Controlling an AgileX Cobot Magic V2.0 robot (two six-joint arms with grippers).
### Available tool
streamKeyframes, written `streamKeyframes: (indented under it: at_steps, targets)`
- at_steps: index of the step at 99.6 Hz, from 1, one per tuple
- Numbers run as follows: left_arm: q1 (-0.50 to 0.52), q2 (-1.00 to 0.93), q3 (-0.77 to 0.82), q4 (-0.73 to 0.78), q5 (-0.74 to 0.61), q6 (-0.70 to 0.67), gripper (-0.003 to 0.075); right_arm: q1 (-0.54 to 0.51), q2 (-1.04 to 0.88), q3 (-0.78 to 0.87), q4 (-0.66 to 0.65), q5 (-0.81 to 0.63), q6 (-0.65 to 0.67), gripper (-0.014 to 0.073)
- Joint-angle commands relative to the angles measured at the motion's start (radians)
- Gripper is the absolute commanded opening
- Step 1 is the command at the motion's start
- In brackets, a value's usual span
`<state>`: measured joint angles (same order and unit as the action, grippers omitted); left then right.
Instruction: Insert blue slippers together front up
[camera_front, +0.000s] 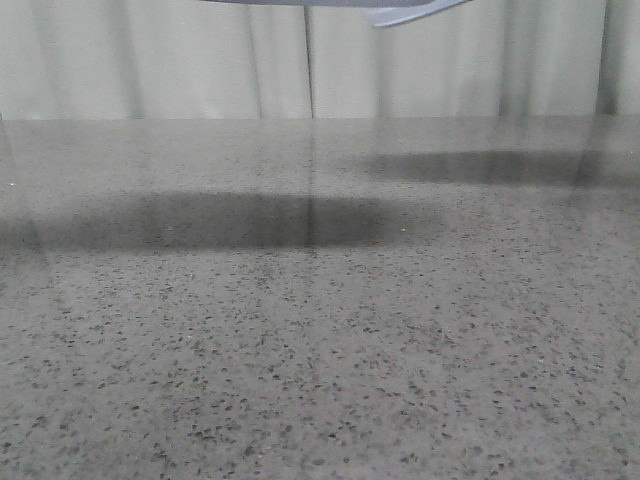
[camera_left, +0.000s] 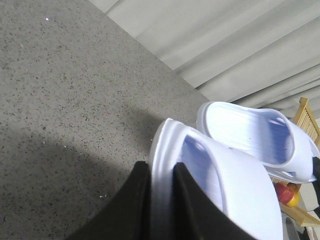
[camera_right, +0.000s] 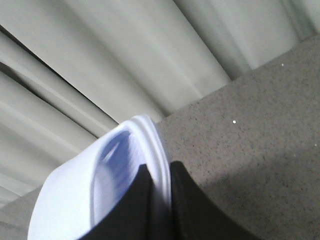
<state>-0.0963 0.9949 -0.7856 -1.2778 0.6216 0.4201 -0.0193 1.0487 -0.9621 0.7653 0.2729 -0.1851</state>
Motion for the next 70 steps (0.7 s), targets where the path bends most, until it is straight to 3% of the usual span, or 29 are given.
streamKeyframes:
  at_steps: [1, 27, 70]
  targets:
    - [0.003, -0.016, -0.029, -0.062, -0.001, 0.001, 0.0017, -0.002, -0.063, -0.047, 0.026, -0.063, -0.009, -0.0083]
    - [0.003, -0.016, -0.029, -0.062, -0.001, 0.001, 0.0017, -0.002, -0.178, -0.058, 0.111, 0.057, -0.009, -0.0083]
    - [0.003, -0.016, -0.029, -0.103, 0.001, 0.001, 0.0017, -0.002, -0.196, -0.054, 0.223, 0.243, -0.009, -0.0083]
